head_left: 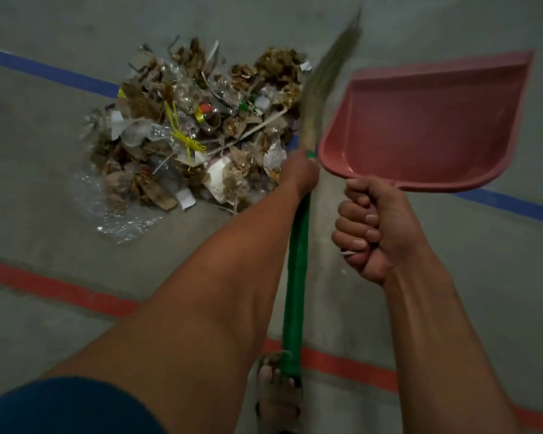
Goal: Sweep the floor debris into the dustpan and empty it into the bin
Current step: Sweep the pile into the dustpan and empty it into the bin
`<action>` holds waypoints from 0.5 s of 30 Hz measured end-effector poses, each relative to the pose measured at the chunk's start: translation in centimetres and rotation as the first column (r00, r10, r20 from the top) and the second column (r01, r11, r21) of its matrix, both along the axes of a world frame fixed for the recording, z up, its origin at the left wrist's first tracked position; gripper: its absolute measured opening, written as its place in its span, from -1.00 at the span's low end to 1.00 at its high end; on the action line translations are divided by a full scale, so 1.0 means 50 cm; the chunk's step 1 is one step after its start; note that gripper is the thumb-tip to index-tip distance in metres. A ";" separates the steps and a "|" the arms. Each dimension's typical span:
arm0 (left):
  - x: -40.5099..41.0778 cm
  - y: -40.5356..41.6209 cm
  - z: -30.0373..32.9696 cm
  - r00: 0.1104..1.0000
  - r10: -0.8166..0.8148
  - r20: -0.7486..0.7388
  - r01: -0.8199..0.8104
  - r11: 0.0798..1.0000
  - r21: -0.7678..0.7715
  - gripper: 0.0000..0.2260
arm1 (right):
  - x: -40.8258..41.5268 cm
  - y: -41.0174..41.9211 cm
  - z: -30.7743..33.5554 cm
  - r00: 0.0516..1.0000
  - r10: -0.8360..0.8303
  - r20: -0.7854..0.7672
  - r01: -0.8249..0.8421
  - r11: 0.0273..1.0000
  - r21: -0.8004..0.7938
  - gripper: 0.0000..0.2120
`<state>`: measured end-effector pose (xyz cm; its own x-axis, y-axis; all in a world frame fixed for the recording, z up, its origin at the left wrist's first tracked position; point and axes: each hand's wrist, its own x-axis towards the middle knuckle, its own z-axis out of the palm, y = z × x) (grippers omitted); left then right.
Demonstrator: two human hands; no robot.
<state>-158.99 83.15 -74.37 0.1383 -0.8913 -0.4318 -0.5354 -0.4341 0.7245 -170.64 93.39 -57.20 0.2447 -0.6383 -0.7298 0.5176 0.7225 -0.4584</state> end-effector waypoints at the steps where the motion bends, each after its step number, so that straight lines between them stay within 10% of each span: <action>1: 0.012 -0.013 -0.007 0.998 0.063 0.000 -0.063 0.996 0.056 -0.65 | -0.004 -0.011 -0.006 1.000 -0.009 -0.024 0.009 1.000 0.004 -0.66; 9: 0.111 0.089 0.013 0.925 0.369 0.095 -0.378 0.918 0.118 -0.60 | 0.033 0.009 -0.026 0.998 -0.028 -0.051 0.033 0.995 0.094 -0.67; 15: 0.111 0.219 0.049 0.954 0.210 0.214 -0.216 0.976 0.006 -0.47 | 0.053 0.048 -0.027 0.998 -0.032 -0.051 0.040 0.986 0.159 -0.67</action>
